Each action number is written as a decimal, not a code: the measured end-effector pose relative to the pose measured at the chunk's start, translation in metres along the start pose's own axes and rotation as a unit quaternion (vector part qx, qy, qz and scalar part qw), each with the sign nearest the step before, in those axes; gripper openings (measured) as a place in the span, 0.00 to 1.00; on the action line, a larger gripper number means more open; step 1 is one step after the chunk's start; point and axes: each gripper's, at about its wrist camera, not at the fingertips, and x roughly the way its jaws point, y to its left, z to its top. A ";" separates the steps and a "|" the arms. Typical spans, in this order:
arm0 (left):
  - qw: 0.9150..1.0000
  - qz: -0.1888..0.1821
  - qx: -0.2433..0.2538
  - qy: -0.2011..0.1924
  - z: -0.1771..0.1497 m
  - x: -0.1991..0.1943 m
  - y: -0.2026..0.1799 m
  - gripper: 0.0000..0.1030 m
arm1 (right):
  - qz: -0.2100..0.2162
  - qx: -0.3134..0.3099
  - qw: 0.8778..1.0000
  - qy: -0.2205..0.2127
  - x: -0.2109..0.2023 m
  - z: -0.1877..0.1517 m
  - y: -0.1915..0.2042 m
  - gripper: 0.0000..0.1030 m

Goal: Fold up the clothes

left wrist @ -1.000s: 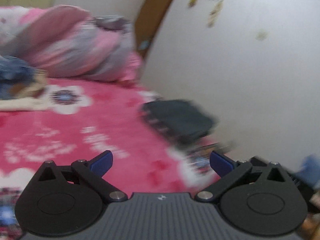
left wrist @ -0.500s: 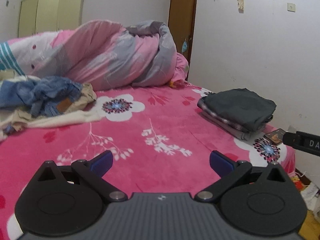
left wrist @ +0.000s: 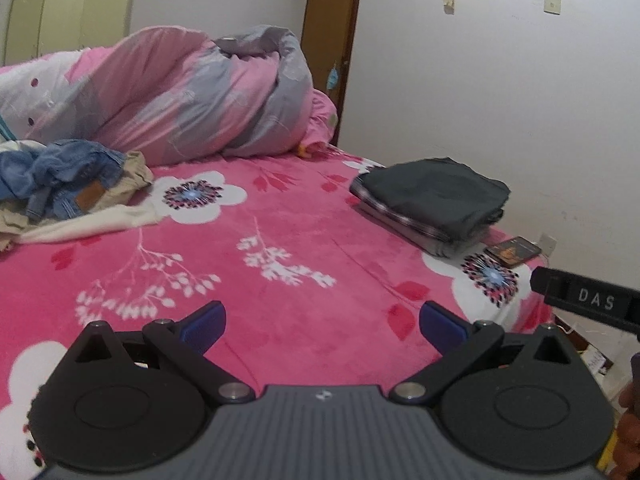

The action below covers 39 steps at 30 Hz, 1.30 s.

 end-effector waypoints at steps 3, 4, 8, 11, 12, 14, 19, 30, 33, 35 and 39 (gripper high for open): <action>1.000 -0.002 -0.005 0.005 -0.004 -0.002 -0.004 1.00 | -0.004 -0.003 1.000 0.001 -0.005 -0.006 -0.006 0.99; 1.000 -0.002 -0.007 0.006 -0.005 -0.003 -0.005 1.00 | -0.003 -0.003 1.000 0.001 -0.006 -0.007 -0.007 0.99; 1.000 -0.005 -0.006 0.009 -0.010 -0.006 -0.009 1.00 | -0.002 -0.005 1.000 0.002 -0.009 -0.008 -0.011 0.99; 1.000 -0.006 -0.002 0.012 -0.012 -0.006 -0.013 1.00 | -0.005 -0.002 1.000 -0.002 -0.012 -0.008 -0.013 0.99; 1.000 -0.007 -0.001 0.013 -0.013 -0.006 -0.014 1.00 | -0.006 0.000 1.000 -0.002 -0.012 -0.008 -0.014 0.99; 1.000 -0.007 -0.002 0.014 -0.014 -0.007 -0.014 1.00 | -0.006 0.001 1.000 -0.001 -0.012 -0.008 -0.015 0.99; 1.000 -0.001 0.000 0.014 -0.014 -0.008 -0.015 1.00 | -0.007 -0.002 1.000 -0.002 -0.011 -0.007 -0.014 0.99; 1.000 0.005 -0.001 0.020 -0.014 -0.006 -0.013 1.00 | -0.008 -0.004 1.000 -0.001 -0.009 -0.005 -0.011 0.99; 1.000 0.008 0.000 0.021 -0.015 -0.005 -0.013 1.00 | -0.009 -0.006 1.000 -0.001 -0.009 -0.005 -0.010 0.99; 1.000 0.011 0.001 0.021 -0.015 -0.005 -0.013 1.00 | -0.009 -0.006 1.000 -0.001 -0.009 -0.005 -0.010 0.99; 1.000 0.013 0.005 0.025 -0.016 -0.005 -0.013 1.00 | -0.010 -0.005 1.000 0.001 -0.008 -0.005 -0.010 0.99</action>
